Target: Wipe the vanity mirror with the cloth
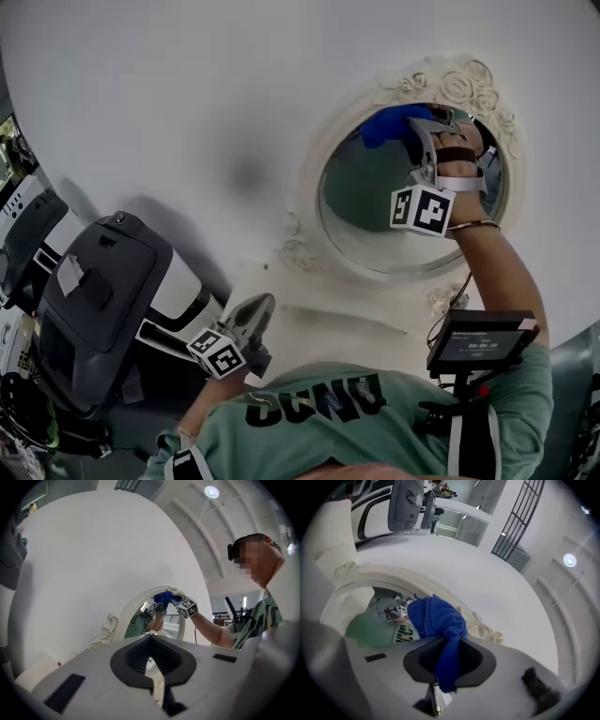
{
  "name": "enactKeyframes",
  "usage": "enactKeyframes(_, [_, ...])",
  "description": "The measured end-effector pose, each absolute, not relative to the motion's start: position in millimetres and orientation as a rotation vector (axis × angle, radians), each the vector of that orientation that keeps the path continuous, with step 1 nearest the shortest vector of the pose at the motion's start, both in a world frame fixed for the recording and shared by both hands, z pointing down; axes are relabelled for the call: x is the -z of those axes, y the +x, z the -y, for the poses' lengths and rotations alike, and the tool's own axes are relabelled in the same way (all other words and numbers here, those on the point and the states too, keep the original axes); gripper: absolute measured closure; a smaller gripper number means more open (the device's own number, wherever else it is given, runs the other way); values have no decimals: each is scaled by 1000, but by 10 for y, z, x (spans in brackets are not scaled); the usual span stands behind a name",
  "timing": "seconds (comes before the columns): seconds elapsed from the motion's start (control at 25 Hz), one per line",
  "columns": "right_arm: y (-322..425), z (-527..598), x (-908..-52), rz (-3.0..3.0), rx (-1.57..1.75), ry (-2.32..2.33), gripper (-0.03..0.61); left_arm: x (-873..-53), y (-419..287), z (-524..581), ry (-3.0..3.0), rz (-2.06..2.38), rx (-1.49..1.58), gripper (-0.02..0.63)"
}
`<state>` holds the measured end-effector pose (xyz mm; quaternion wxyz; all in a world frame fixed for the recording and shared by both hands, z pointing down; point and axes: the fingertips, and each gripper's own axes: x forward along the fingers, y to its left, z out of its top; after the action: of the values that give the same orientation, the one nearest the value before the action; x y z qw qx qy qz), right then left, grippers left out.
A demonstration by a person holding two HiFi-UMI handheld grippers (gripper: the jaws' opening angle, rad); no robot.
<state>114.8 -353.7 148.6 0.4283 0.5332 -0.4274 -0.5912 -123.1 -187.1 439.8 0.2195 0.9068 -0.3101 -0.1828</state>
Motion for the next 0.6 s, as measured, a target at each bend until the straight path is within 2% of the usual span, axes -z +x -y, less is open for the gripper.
enactKeyframes(0.36, [1179, 3723, -1444, 990, 1494, 1333, 520, -4435, -1275, 1959, 2496, 870, 500, 604])
enactKeyframes(0.6, [1040, 3751, -2279, 1015, 1488, 1228, 522, -4550, -1176, 1929, 2471, 837, 443, 604])
